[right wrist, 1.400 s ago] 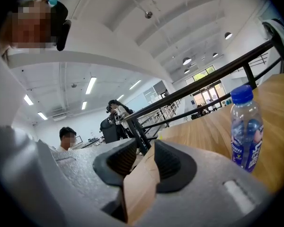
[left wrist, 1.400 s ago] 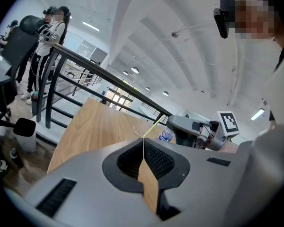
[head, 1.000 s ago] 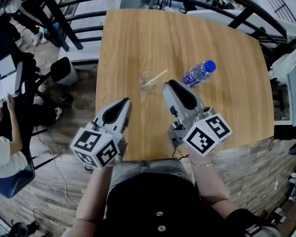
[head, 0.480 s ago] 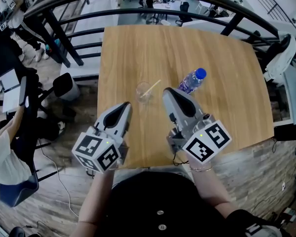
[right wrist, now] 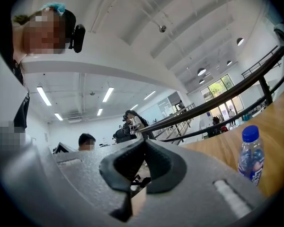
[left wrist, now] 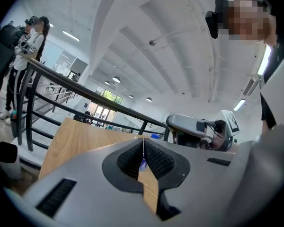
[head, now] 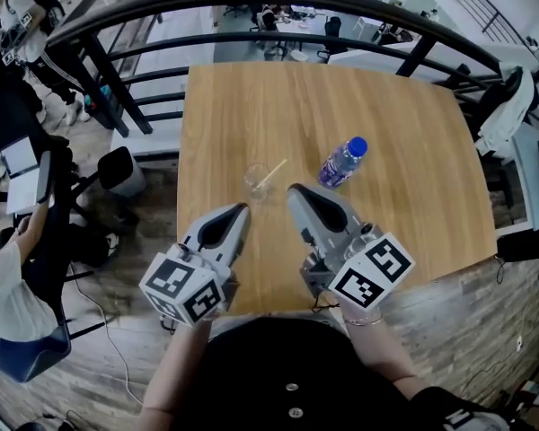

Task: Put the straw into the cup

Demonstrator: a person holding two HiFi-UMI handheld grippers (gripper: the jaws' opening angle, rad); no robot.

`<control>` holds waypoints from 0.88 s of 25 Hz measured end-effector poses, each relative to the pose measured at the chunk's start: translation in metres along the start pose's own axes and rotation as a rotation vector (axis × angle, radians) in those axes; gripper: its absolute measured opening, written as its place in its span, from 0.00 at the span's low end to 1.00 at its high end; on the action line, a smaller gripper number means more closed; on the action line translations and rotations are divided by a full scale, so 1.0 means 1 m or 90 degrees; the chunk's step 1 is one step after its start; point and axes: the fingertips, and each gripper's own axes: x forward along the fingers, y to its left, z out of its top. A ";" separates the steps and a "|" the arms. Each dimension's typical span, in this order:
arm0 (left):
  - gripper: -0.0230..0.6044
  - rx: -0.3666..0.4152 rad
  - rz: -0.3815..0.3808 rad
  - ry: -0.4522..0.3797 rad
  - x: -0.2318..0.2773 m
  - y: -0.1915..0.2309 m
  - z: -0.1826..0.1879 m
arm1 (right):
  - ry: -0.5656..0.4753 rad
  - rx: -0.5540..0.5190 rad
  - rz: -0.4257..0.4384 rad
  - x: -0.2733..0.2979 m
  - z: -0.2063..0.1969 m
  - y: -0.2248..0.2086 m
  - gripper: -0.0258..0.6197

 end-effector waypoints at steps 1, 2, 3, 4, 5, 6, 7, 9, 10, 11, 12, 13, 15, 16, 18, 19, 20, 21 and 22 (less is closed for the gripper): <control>0.07 0.001 -0.001 0.002 0.000 -0.001 -0.001 | 0.004 -0.007 -0.001 0.000 -0.001 0.001 0.04; 0.07 0.004 -0.002 0.005 0.000 -0.002 -0.002 | 0.009 -0.014 -0.002 -0.001 -0.003 0.002 0.04; 0.07 0.006 -0.002 0.009 -0.001 -0.002 -0.004 | 0.012 -0.019 -0.003 0.000 -0.005 0.003 0.04; 0.07 0.006 -0.001 0.013 -0.002 -0.001 -0.007 | 0.013 -0.021 -0.004 0.000 -0.007 0.004 0.04; 0.07 0.005 0.001 0.017 -0.002 0.000 -0.009 | 0.014 -0.019 -0.005 0.001 -0.008 0.004 0.04; 0.07 0.004 0.001 0.021 -0.001 0.000 -0.010 | 0.014 -0.017 -0.005 0.002 -0.009 0.004 0.04; 0.07 0.004 0.001 0.025 0.000 0.000 -0.012 | 0.016 -0.016 -0.005 0.002 -0.010 0.003 0.04; 0.07 0.003 0.003 0.028 0.001 -0.001 -0.014 | 0.021 -0.019 -0.005 0.002 -0.012 0.001 0.04; 0.07 0.003 0.004 0.029 0.001 -0.001 -0.014 | 0.022 -0.021 -0.005 0.001 -0.012 0.001 0.04; 0.07 0.003 0.005 0.030 0.001 -0.001 -0.015 | 0.023 -0.022 -0.005 0.000 -0.013 0.001 0.04; 0.07 0.004 0.004 0.032 0.000 -0.001 -0.016 | 0.024 -0.024 -0.005 -0.001 -0.013 0.001 0.04; 0.07 0.005 0.003 0.034 0.000 -0.001 -0.017 | 0.025 -0.026 -0.006 -0.002 -0.014 0.001 0.04; 0.07 0.005 0.004 0.037 -0.001 0.000 -0.019 | 0.031 -0.028 -0.008 -0.002 -0.016 0.000 0.04; 0.07 0.003 0.004 0.037 -0.002 0.001 -0.020 | 0.035 -0.029 -0.008 -0.002 -0.018 0.000 0.04; 0.07 -0.003 0.004 0.038 -0.004 0.001 -0.022 | 0.040 -0.029 -0.010 -0.003 -0.022 0.000 0.04; 0.07 -0.005 0.002 0.040 -0.004 0.000 -0.024 | 0.042 -0.027 -0.010 -0.004 -0.022 -0.001 0.04; 0.07 -0.007 0.000 0.041 -0.004 -0.002 -0.025 | 0.043 -0.026 -0.011 -0.005 -0.022 -0.001 0.04; 0.07 -0.007 -0.002 0.043 -0.004 -0.003 -0.026 | 0.044 -0.025 -0.011 -0.005 -0.022 -0.001 0.04; 0.07 -0.007 -0.003 0.044 -0.004 -0.004 -0.026 | 0.045 -0.024 -0.011 -0.006 -0.022 -0.002 0.04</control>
